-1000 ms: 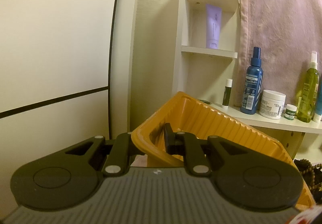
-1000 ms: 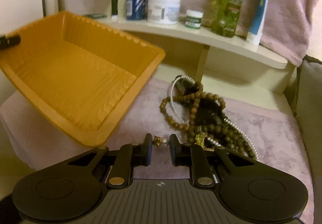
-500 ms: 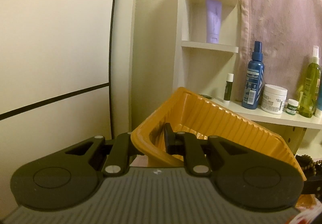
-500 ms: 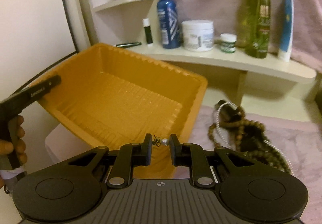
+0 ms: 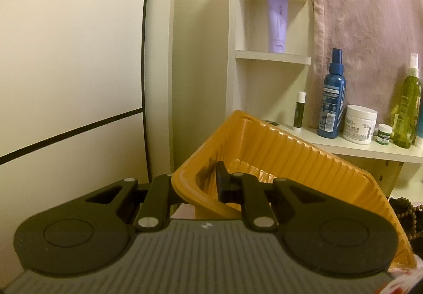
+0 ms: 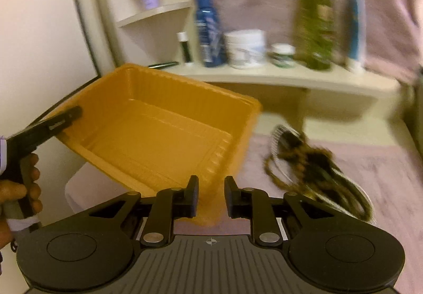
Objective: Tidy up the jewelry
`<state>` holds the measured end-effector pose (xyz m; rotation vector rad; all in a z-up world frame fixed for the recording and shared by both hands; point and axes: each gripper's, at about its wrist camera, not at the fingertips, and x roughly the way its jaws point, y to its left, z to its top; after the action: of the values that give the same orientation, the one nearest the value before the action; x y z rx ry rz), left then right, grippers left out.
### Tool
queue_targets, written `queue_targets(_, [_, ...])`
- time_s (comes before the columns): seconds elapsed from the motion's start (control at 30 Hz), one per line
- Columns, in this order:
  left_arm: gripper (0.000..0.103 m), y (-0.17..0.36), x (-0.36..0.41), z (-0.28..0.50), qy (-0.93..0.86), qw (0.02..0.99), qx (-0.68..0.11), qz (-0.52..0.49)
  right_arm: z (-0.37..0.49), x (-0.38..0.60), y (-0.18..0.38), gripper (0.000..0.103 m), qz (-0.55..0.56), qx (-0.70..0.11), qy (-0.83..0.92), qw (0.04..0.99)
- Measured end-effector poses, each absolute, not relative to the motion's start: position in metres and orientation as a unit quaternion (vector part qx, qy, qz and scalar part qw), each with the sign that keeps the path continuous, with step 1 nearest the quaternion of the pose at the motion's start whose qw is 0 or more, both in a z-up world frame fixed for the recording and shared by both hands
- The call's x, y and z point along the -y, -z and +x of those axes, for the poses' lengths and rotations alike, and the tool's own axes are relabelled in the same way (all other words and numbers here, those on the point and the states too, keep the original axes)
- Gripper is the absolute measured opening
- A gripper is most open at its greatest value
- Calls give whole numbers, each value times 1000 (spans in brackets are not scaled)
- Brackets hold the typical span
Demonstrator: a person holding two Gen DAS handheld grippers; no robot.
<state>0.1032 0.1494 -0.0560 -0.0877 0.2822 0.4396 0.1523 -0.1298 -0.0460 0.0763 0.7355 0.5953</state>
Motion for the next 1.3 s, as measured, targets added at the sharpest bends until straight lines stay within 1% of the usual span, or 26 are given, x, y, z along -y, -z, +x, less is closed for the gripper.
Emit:
queue_targets(0.1, [15, 56, -150, 103, -217, 965, -143, -42, 149, 157, 51, 22, 47, -372, -257, 891])
queue_targets(0.37, [15, 57, -149, 105, -221, 964, -147, -36, 156, 223, 67, 22, 16, -385, -154, 910])
queue_targets(0.63, [16, 56, -150, 109, -223, 961, -158, -31, 168, 231, 82, 21, 8, -396, -155, 905])
queue_targets(0.67, [16, 55, -150, 109, -223, 961, -160, -30, 168, 230, 84, 19, 7, -395, -154, 906])
queue_targets(0.7, [16, 55, -150, 109, -223, 961, -161, -30, 168, 230, 84, 8, 8, -392, -154, 907])
queue_targets(0.73, [16, 55, -150, 110, -224, 960, -163, -29, 170, 230, 84, 8, 8, -390, -152, 908])
queue_targets(0.93, [16, 54, -149, 111, -223, 959, -173, -25, 166, 231, 74, 8, 17, -381, -161, 910])
queue_targets(1.3, [16, 53, -150, 113, -222, 957, -185, -21, 168, 218, 34, 7, 86, -361, -212, 904])
